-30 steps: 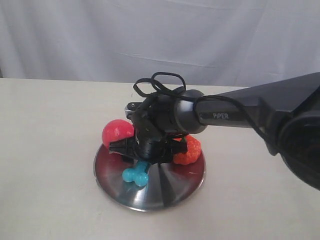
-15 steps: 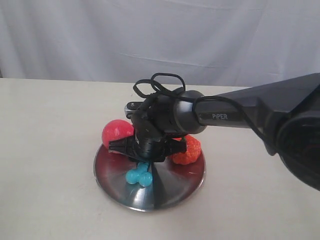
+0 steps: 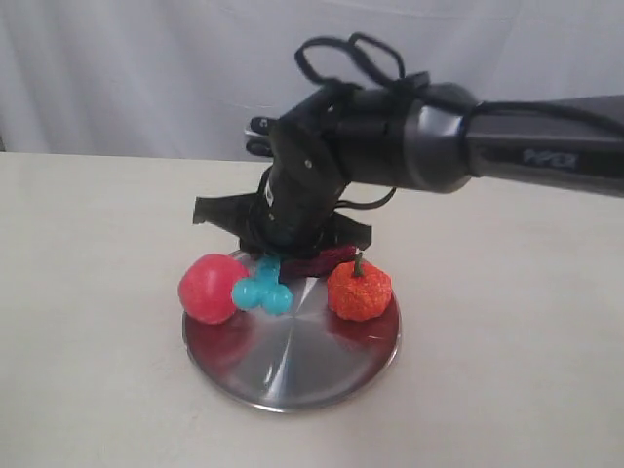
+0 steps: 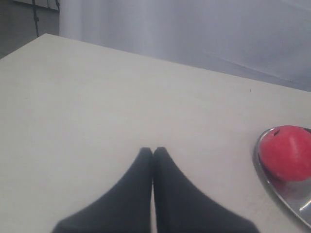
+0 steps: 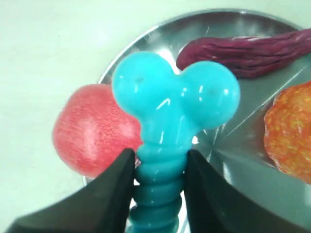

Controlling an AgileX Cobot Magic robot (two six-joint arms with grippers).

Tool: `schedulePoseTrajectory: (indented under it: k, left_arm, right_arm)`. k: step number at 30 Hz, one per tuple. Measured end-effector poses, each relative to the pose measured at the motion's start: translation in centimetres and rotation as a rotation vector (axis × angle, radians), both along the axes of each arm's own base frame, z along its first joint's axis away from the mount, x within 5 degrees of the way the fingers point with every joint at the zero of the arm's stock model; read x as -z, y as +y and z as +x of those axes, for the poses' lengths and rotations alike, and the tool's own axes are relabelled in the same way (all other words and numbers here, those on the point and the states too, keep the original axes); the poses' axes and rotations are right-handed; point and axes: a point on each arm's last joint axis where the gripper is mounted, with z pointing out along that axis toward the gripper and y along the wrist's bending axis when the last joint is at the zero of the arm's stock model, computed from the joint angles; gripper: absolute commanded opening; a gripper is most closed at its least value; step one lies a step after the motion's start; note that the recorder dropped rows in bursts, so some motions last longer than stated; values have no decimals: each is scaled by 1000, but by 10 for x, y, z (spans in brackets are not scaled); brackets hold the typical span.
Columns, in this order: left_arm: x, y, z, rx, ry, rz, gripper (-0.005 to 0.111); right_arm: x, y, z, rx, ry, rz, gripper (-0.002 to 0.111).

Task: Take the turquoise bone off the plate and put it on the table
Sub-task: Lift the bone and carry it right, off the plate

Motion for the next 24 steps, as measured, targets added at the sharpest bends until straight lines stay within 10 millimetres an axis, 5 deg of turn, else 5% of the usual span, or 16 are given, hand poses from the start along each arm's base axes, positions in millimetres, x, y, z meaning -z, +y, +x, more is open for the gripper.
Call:
schedulePoseTrajectory:
  k: [15, 24]
  left_arm:
    - [0, 0, 0, 0, 0, 0, 0]
    - [0, 0, 0, 0, 0, 0, 0]
  right_arm:
    - [-143, -53, -88, -53, -81, -268, 0]
    - [-185, -102, -127, -6, -103, -351, 0]
